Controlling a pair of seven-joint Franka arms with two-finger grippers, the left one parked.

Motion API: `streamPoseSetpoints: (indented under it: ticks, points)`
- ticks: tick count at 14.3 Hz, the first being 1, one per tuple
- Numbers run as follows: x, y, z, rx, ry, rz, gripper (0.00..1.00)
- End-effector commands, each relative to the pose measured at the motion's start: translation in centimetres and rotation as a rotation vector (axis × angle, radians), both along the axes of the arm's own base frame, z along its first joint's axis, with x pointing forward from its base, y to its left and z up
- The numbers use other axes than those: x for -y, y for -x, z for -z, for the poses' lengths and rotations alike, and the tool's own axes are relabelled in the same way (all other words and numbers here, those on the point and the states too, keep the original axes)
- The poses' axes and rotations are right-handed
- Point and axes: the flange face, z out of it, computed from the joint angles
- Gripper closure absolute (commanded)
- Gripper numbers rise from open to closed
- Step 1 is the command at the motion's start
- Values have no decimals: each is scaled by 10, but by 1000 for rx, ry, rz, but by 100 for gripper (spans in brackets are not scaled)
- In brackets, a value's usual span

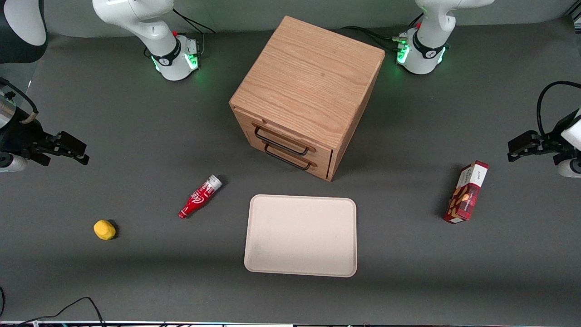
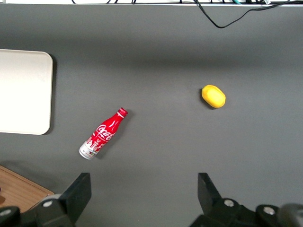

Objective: Open upper drawer
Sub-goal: 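Move the right gripper from rest toward the wooden cabinet's drawers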

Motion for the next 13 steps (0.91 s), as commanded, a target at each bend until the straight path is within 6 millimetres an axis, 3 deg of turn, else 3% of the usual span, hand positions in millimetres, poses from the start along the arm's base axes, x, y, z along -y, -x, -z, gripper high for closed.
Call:
streamPoseSetpoints:
  ticks: [1,4,7,10,13]
  points:
    - [4,-3,-4,-6,13,-7,0]
    - [-10,-2,-7,-9,14,-33,0]
    - [-59,6,-13,-34,19,-129,0]
    - [-110,15,-10,-51,37,-403,0]
    - [-187,34,-4,-60,36,-578,0]
